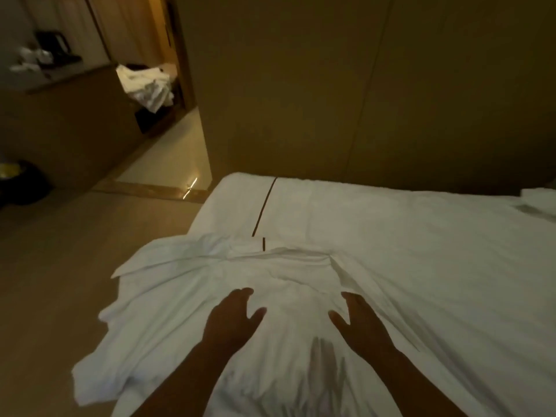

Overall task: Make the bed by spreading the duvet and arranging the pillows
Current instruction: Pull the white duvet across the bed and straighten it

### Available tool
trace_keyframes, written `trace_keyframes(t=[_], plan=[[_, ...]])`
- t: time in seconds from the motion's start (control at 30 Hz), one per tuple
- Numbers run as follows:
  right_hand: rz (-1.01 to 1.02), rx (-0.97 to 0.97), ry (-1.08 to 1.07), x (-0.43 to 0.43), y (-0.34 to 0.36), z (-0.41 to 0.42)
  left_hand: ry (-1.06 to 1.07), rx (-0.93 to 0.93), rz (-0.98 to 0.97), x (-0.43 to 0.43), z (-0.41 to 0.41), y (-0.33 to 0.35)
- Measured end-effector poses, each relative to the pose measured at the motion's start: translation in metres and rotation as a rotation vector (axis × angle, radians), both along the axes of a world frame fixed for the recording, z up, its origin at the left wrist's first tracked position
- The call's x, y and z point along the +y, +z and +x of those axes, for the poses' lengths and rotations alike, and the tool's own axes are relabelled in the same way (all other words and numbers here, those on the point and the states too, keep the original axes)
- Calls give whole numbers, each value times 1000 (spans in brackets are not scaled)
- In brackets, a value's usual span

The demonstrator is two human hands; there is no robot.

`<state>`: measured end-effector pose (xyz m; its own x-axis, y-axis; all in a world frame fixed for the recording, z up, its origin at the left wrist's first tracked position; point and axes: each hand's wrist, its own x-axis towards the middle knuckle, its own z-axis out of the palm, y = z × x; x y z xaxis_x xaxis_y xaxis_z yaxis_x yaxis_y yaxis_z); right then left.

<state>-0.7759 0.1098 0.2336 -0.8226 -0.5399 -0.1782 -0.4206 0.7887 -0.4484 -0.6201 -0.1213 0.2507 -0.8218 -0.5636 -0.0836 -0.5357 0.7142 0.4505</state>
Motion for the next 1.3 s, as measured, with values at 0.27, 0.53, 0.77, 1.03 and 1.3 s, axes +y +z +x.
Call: trace_keyframes(t=[0.27,0.53,0.77,1.03,1.3], plan=[[-44,-25,-99,109,82,176,-194,-39,-47,99,148,77],[97,-2,-245,258,126,256,-479,-155,-47,204,193,119],[160,24,-404,391,144,272,-621,-59,-71,322,163,142],[122,-27,-560,620,125,250,-791,-131,-141,546,90,125],[171,-204,-667,821,102,247,-948,-212,-100,764,44,112]])
